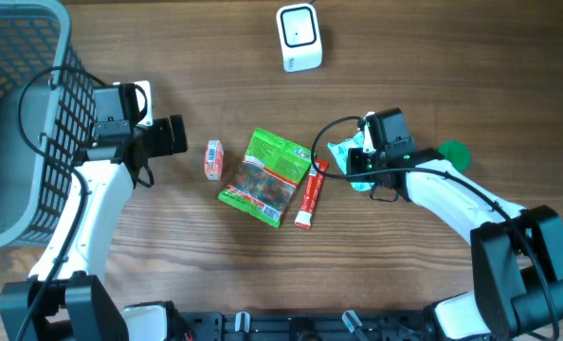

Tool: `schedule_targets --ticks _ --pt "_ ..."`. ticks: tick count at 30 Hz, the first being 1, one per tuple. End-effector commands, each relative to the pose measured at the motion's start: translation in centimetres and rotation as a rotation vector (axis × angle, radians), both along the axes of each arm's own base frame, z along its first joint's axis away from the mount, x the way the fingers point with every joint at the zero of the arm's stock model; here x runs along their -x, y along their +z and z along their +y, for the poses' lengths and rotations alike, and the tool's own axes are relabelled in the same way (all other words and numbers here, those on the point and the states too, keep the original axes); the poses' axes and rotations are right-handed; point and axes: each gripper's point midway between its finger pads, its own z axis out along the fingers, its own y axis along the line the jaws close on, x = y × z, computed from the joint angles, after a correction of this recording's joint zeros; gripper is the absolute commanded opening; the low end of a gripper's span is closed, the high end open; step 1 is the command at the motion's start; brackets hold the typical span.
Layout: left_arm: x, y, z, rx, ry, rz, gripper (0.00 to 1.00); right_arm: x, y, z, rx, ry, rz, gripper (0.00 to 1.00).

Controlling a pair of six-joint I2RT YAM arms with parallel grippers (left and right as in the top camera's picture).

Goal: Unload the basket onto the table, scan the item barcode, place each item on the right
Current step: 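Lift wipes pack with right gripper and carry it rightward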

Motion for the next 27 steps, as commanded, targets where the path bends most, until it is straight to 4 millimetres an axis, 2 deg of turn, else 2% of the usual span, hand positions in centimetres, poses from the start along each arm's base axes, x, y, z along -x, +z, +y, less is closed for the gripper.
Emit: schedule_targets --ticks 1,2,5,8,11,13,20,21,23,25,27 --pt "-0.4 1.1 0.3 -0.01 0.005 -0.031 1.0 1.6 -0.5 0.8 -0.044 0.092 0.063 0.07" --pt "-0.4 1.1 0.3 -0.01 0.005 -0.031 1.0 0.7 1.8 1.7 -0.086 0.136 0.02 0.08" --pt "-0.4 1.1 0.3 -0.01 0.005 -0.031 1.0 -0.1 7.3 3.2 -0.18 0.203 -0.071 0.09" --pt "-0.4 1.1 0.3 -0.01 0.005 -0.031 1.0 0.3 8.9 1.8 -0.177 0.165 -0.082 0.07" --pt "-0.4 1.1 0.3 -0.01 0.005 -0.031 1.0 0.4 7.7 -0.6 -0.168 0.097 -0.037 0.04" --pt "-0.4 1.1 0.3 -0.01 0.005 -0.031 1.0 0.9 6.3 -1.3 -0.163 0.076 0.0 0.04" --pt "-0.4 1.1 0.3 -0.01 0.005 -0.031 1.0 3.4 -1.0 -1.8 -0.165 -0.025 0.182 0.04" --pt "-0.4 1.1 0.3 -0.01 0.005 -0.032 1.0 3.7 -2.3 -2.3 -0.141 -0.055 0.207 0.04" --pt "-0.4 1.1 0.3 -0.01 0.005 -0.031 1.0 4.4 -4.6 -4.5 -0.029 -0.16 0.267 0.04" --pt "-0.4 1.1 0.3 -0.01 0.005 -0.031 1.0 4.9 -5.1 -5.6 0.035 -0.18 0.283 0.04" --pt "-0.4 1.1 0.3 -0.01 0.005 -0.031 1.0 4.5 -4.4 -5.6 0.034 -0.178 0.263 0.04"
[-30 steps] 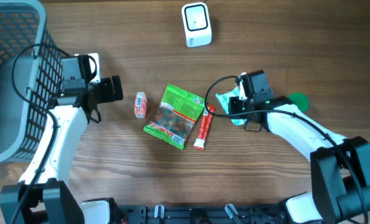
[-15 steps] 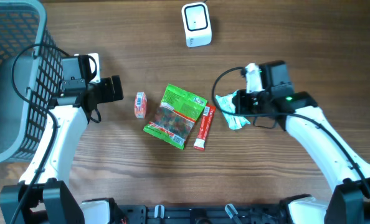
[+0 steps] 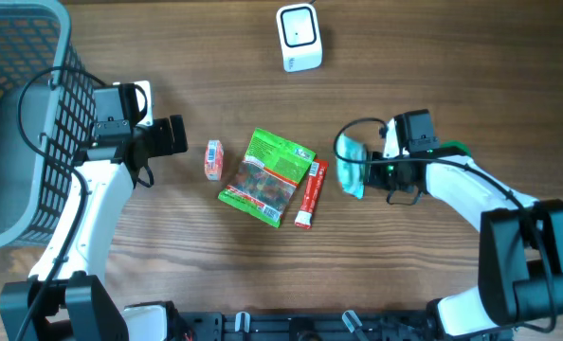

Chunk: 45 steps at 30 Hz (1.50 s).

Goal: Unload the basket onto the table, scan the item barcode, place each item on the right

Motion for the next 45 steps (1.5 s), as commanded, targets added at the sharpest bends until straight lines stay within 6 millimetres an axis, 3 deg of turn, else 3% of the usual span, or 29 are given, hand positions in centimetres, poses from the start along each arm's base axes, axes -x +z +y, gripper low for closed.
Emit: schedule_targets --ticks 1,4,6,8,10,12,22,25,27,31,35,37,38,39,40,45 --pt "-0.4 1.1 0.3 -0.01 0.005 -0.032 1.0 1.7 -1.8 -2.1 0.125 -0.044 0.07 0.04" --pt "-0.4 1.1 0.3 -0.01 0.005 -0.031 1.0 -0.1 1.3 -1.2 0.098 0.03 -0.002 0.04" --pt "-0.4 1.1 0.3 -0.01 0.005 -0.031 1.0 -1.1 5.0 0.8 0.002 0.12 -0.077 0.04" --pt "-0.4 1.1 0.3 -0.01 0.005 -0.032 1.0 -1.0 8.4 3.7 -0.159 0.234 -0.157 0.04" --pt "-0.4 1.1 0.3 -0.01 0.005 -0.032 1.0 -0.4 9.8 5.1 -0.246 0.293 -0.182 0.04" --pt "-0.4 1.1 0.3 -0.01 0.005 -0.032 1.0 -0.1 9.3 5.2 -0.252 0.294 -0.165 0.04" --pt "-0.4 1.1 0.3 -0.01 0.005 -0.031 1.0 1.5 -0.3 5.5 -0.293 0.282 0.001 0.04" --pt "-0.4 1.1 0.3 -0.01 0.005 -0.031 1.0 2.3 -2.7 5.4 -0.29 0.272 0.065 0.04" --pt "-0.4 1.1 0.3 -0.01 0.005 -0.032 1.0 2.7 -3.2 5.2 -0.289 0.243 0.103 0.06" --pt "-0.4 1.1 0.3 -0.01 0.005 -0.031 1.0 2.7 -2.9 5.3 -0.296 0.245 0.1 0.45" --pt "-0.4 1.1 0.3 -0.01 0.005 -0.032 1.0 2.8 -3.6 4.4 -0.234 0.231 0.112 0.52" --pt "-0.4 1.1 0.3 -0.01 0.005 -0.031 1.0 2.8 -3.8 4.2 -0.217 0.227 0.115 0.51" --pt "-0.4 1.1 0.3 -0.01 0.005 -0.031 1.0 2.9 -3.8 4.2 -0.218 0.227 0.117 0.4" --pt "-0.4 1.1 0.3 -0.01 0.005 -0.032 1.0 3.0 -3.8 4.2 -0.217 0.227 0.123 0.11" --pt "-0.4 1.1 0.3 -0.01 0.005 -0.031 1.0 3.1 -3.9 4.1 -0.217 0.227 0.127 0.04" --pt "-0.4 1.1 0.3 -0.01 0.005 -0.032 1.0 3.3 -3.8 4.1 -0.218 0.226 0.134 0.04"
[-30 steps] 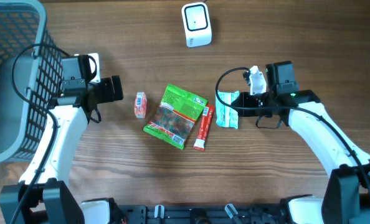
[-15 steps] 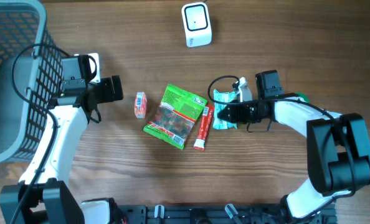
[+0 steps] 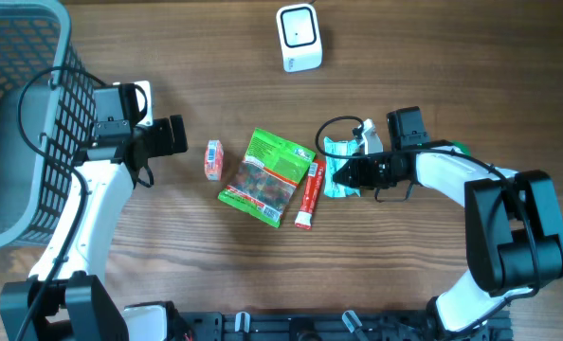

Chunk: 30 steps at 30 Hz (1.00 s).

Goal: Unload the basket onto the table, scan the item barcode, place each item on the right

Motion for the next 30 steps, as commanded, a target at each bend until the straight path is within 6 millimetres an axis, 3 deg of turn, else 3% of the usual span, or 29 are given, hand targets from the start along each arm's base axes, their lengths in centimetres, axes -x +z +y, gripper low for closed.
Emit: schedule_targets --ticks 1,3,7,10,13,19,25,28,30 --pt "-0.4 1.1 0.3 -0.01 0.005 -0.031 1.0 2.3 -4.2 -2.6 0.178 -0.027 0.096 0.04" --pt "-0.4 1.1 0.3 -0.01 0.005 -0.031 1.0 1.1 -2.1 -1.6 0.115 -0.018 0.057 0.05" --pt "-0.4 1.1 0.3 -0.01 0.005 -0.031 1.0 -1.2 5.0 0.7 -0.044 0.035 -0.083 0.08" --pt "-0.4 1.1 0.3 -0.01 0.005 -0.031 1.0 -1.0 6.5 0.8 -0.055 0.036 -0.105 0.08" --pt "-0.4 1.1 0.3 -0.01 0.005 -0.031 1.0 -0.2 5.6 0.7 -0.049 0.035 -0.069 0.04" --pt "-0.4 1.1 0.3 -0.01 0.005 -0.031 1.0 1.9 1.6 0.4 -0.041 0.034 -0.013 0.04" --pt "-0.4 1.1 0.3 -0.01 0.005 -0.031 1.0 2.3 -1.1 0.2 -0.032 0.013 0.015 0.04" --pt "-0.4 1.1 0.3 -0.01 0.005 -0.031 1.0 2.7 -3.3 -1.2 0.066 -0.009 0.049 0.04" --pt "-0.4 1.1 0.3 -0.01 0.005 -0.032 1.0 3.1 -4.2 -2.3 0.144 -0.03 0.076 0.09"
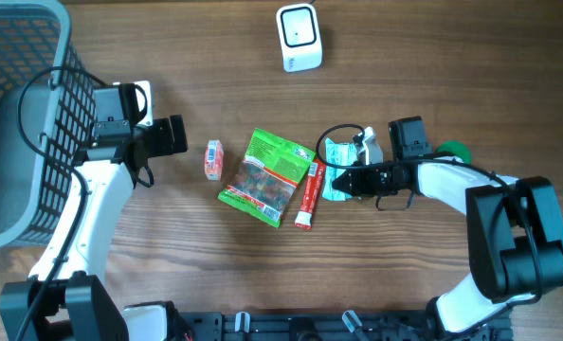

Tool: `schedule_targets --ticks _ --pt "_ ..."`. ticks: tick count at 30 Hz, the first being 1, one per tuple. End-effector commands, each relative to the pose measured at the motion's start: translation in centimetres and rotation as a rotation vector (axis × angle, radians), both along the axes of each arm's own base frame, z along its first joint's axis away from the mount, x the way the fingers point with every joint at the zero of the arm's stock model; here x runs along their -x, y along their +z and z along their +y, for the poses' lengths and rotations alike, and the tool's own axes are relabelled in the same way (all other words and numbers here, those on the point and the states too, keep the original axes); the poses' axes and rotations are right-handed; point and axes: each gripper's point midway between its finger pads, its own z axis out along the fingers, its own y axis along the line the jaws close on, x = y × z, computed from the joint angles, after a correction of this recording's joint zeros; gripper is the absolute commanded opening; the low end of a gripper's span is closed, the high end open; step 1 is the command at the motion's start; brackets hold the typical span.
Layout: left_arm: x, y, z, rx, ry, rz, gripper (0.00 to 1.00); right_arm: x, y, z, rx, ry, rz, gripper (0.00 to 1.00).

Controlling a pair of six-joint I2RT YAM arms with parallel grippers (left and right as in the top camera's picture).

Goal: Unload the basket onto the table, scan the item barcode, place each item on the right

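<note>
A white barcode scanner (298,38) stands at the back of the table. A teal packet (335,161) lies right of centre, and my right gripper (344,180) reaches in from the right, low over its near part, apparently shut on it. The packet's near half is hidden under the fingers. A green snack bag (265,176), a red stick pack (310,195) and a small orange packet (212,159) lie mid-table. My left gripper (175,134) hovers left of the orange packet, holding nothing; its jaws read as one dark block.
A grey wire basket (16,114) fills the far left, right behind the left arm. A green round object (454,150) peeks out behind the right forearm. Cables loop above the right wrist.
The right wrist has shifted slightly and the forearm sits a bit lower. The teal packet stays in almost the same spot beside the red stick pack. The left arm is unchanged.
First my right gripper was over the teal packet right of the red stick. Then gripper and packet stood further right, the packet tilted up. Then both were back left by the red stick, the packet flat, where they remain. The left arm never moved.
</note>
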Motion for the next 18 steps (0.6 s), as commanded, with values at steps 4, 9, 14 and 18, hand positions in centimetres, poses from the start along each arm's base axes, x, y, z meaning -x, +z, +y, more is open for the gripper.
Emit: schedule_targets --ticks 4,9,14,18 --pt "-0.4 1.1 0.3 -0.01 0.005 -0.031 1.0 1.9 -4.2 -2.7 0.196 -0.058 0.115 0.32" --pt "-0.4 1.1 0.3 -0.01 0.005 -0.031 1.0 2.0 -4.3 -2.8 0.198 -0.055 0.121 0.2" --pt "-0.4 1.1 0.3 -0.01 0.005 -0.031 1.0 2.3 -4.4 -2.8 0.201 -0.056 0.134 0.75" --pt "-0.4 1.1 0.3 -0.01 0.005 -0.032 1.0 2.7 -4.5 -2.9 0.201 -0.056 0.142 0.9"
